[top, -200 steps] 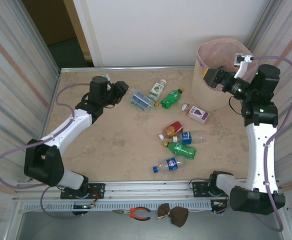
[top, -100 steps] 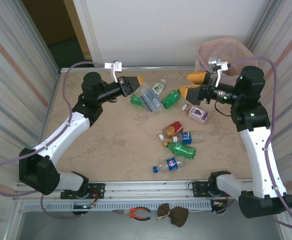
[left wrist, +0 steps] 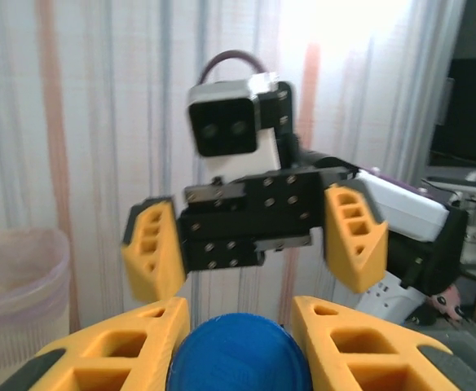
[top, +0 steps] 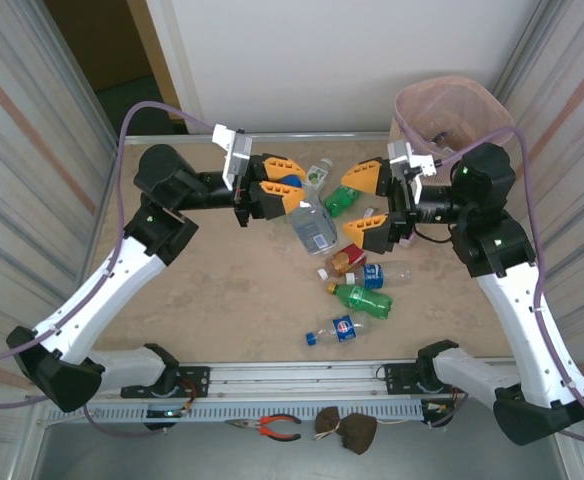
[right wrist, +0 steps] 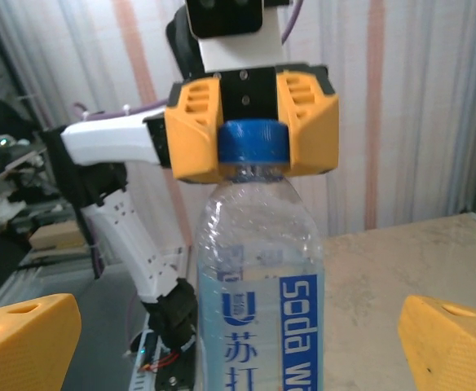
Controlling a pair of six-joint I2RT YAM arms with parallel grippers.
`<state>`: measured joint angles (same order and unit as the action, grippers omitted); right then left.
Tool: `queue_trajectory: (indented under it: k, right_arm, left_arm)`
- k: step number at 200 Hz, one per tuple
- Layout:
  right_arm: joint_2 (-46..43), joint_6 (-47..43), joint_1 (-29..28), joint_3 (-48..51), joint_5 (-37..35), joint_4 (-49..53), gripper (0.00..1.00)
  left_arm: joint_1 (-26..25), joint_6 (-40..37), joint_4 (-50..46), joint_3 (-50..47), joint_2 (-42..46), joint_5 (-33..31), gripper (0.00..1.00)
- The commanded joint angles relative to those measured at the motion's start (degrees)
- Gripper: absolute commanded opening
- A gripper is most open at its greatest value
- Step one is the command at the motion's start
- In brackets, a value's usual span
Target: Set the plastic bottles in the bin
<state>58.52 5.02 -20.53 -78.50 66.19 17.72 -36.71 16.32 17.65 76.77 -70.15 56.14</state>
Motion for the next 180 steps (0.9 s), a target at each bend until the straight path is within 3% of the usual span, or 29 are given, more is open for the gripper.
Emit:
queue_trajectory:
  k: [1, 49, 96, 180]
  right_arm:
    - [0.28, -5.84, -2.48, -0.42, 3.33, 3.36, 0.99]
    - [1.22, -12.99, -7.27, 0.41, 2.31, 7.15, 0.94]
    - [2.73, -14.77, -9.82, 1.17, -0.99, 9.04, 0.81]
    - [3.19, -14.95, -11.19, 1.42, -2.33, 9.07, 0.59]
  left_arm:
    - [-2.3, -7.06, -4.41, 3.43, 1.16, 3.41, 0.03]
    - [-4.96, -9.97, -8.49, 7.16, 0.65, 1.19, 0.03]
    - [-5.2, -11.91, -11.82, 7.69, 0.8, -4.31, 0.03]
    - [-5.3, -12.13, -11.5, 6.72, 1.41, -5.68, 0.03]
